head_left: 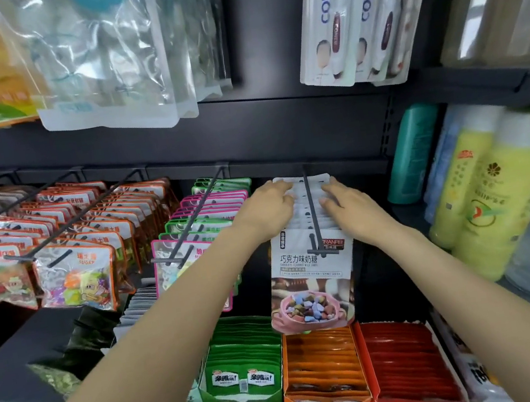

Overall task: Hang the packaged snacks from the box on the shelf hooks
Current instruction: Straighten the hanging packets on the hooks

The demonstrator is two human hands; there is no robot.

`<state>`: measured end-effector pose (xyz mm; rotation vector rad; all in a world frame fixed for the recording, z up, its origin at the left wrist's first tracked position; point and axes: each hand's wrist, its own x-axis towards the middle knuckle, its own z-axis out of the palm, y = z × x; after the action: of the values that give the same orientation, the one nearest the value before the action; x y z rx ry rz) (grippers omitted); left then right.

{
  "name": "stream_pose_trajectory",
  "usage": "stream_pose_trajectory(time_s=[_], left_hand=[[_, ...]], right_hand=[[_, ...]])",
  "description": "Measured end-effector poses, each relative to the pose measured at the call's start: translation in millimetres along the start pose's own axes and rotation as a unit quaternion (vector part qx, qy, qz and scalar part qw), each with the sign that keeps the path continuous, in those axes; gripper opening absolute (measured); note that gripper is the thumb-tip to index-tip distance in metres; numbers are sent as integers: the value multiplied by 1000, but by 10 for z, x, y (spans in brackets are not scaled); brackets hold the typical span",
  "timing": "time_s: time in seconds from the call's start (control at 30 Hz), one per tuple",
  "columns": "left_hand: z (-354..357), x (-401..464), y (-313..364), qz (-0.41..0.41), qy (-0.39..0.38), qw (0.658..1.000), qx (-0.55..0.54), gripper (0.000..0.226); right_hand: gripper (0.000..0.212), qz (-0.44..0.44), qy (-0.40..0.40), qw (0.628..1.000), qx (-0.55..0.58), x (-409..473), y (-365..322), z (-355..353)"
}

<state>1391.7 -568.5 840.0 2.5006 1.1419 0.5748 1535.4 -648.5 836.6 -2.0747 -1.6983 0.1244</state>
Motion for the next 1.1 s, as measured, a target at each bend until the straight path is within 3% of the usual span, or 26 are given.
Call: stream_pose_trajectory(time_s=[0.17, 0.33, 0.43, 0.6, 0.8, 1.1], left_hand=[[27, 133, 29, -21, -99, 995, 26, 47], [36, 207, -6, -50, -66, 996, 22, 46], [-20, 344, 6, -35, -21, 999, 15, 47], [18, 481, 70, -46, -102, 993, 46, 47], [48, 531, -31, -66, -65, 994, 55, 46], [101, 606, -158, -43, -79, 996, 25, 53]], right_hand=[[53, 3, -88, 996, -33, 167, 51, 20], [42, 26, -44, 998, -25, 234, 129, -15], [49, -5, -6, 1000, -21, 370, 137, -34], [51, -12, -88, 995, -51, 564, 144, 9], [40, -32, -43, 998, -40, 644, 232, 53], [55, -25, -37, 998, -43, 784, 290, 97]])
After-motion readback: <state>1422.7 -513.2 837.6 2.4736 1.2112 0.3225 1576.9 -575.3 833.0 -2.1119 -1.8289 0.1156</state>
